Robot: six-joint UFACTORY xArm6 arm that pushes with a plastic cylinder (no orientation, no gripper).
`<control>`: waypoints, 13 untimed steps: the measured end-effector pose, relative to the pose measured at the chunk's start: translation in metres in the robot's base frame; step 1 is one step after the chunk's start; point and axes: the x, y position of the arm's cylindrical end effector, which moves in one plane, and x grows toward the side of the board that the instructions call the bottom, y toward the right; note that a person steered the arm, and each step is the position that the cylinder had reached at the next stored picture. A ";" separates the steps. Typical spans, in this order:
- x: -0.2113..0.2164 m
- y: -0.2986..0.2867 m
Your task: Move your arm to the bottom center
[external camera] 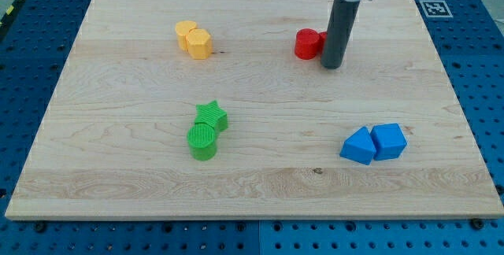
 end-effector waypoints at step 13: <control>0.111 -0.078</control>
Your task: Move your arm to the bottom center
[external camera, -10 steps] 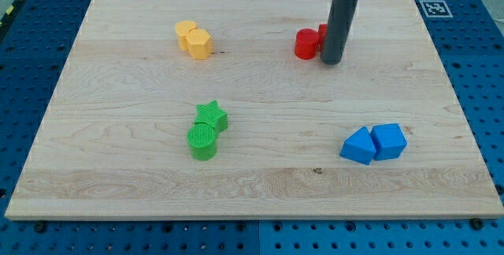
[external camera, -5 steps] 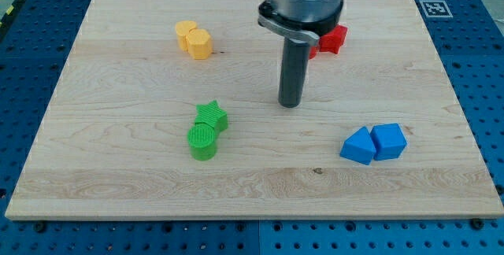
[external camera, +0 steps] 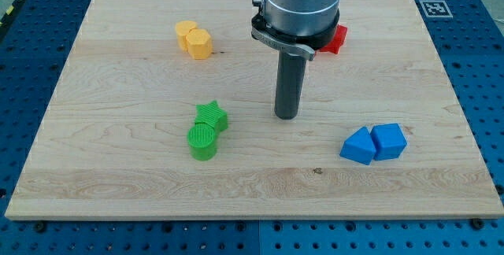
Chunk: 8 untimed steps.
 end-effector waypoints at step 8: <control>0.091 -0.059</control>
